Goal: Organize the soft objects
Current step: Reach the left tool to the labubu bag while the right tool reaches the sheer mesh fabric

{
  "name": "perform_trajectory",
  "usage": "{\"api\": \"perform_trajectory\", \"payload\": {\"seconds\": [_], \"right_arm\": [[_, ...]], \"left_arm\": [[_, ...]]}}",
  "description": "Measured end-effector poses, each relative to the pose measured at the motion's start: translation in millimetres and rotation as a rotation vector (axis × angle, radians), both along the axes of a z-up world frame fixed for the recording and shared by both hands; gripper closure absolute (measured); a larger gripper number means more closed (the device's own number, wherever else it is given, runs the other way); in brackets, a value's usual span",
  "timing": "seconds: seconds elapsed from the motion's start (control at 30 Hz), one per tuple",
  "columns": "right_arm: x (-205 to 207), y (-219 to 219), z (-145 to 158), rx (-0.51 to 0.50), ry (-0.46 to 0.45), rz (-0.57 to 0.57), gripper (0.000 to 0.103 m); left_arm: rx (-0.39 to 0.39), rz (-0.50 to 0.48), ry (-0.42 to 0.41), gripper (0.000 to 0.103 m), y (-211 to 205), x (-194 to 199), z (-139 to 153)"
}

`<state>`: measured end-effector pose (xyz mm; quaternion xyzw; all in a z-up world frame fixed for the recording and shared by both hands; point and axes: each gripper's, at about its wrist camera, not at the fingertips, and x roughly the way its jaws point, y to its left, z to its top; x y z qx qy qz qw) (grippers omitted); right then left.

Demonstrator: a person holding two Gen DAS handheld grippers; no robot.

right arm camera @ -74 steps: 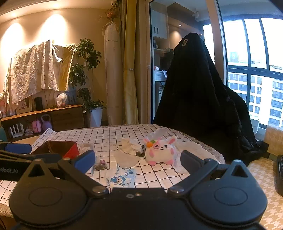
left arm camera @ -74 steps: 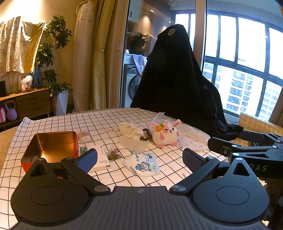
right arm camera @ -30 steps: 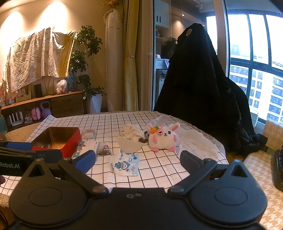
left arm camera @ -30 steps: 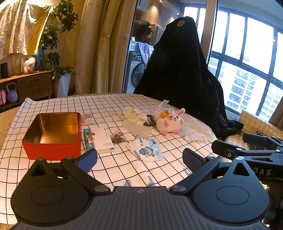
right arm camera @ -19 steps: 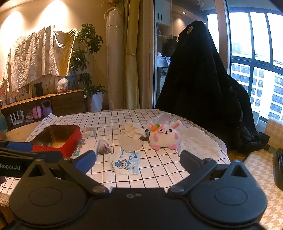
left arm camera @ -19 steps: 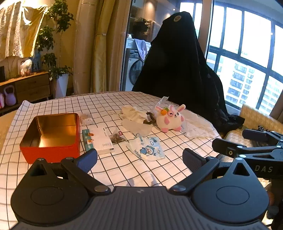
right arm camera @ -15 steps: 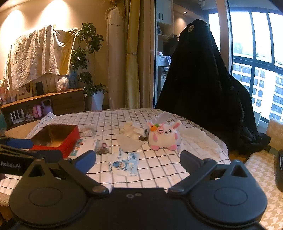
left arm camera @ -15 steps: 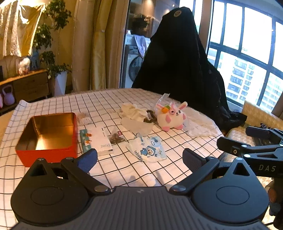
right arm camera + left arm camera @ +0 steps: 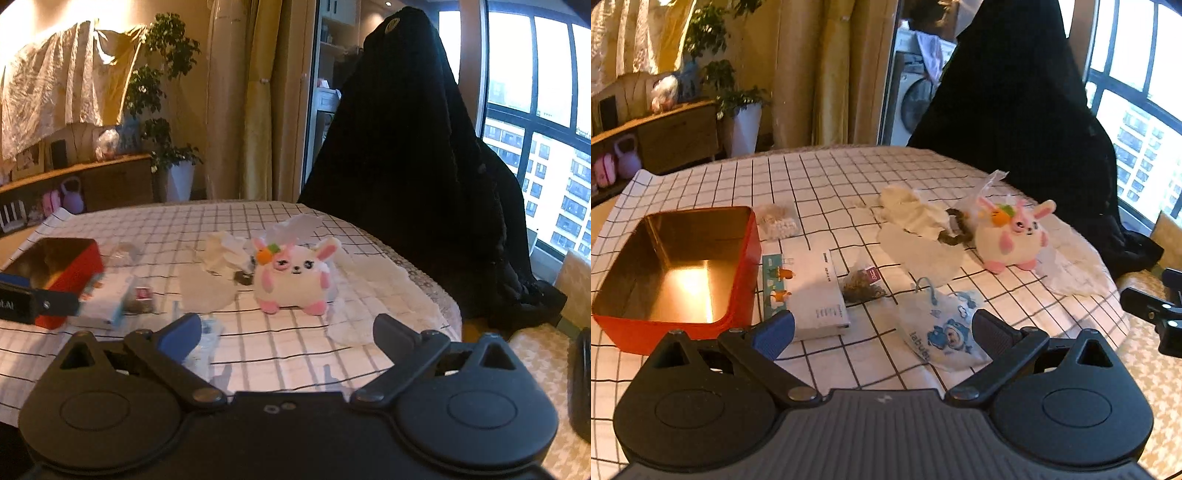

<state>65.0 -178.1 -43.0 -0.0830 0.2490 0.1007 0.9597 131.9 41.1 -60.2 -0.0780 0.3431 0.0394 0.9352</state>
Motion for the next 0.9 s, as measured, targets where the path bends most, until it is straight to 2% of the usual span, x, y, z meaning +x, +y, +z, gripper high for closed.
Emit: {"api": "perform_trajectory", "payload": {"seconds": [0.13,0.53,0.73,0.9], "right_arm": [[25,-13,-8,-0.01,0.027,-0.014,0.005],[103,-48,-40,-0.047,0.117,-0.09,0.006],[139,-57,-55,-0.041,0.155,-0.068,0.006],[174,-76,-66,0.004,0.185,-0.117,0.004]], "left_arm": [[0.016,-0.029,0.012,0.0,-9,17,-9],[0.056,-0.12,0.118,0.001,-58,67,-51],[0.087,-0.135,0.154,0.001,-72,84,-67],[0.103,-0.137,0.182,0.001,-78,93,-77]]}}
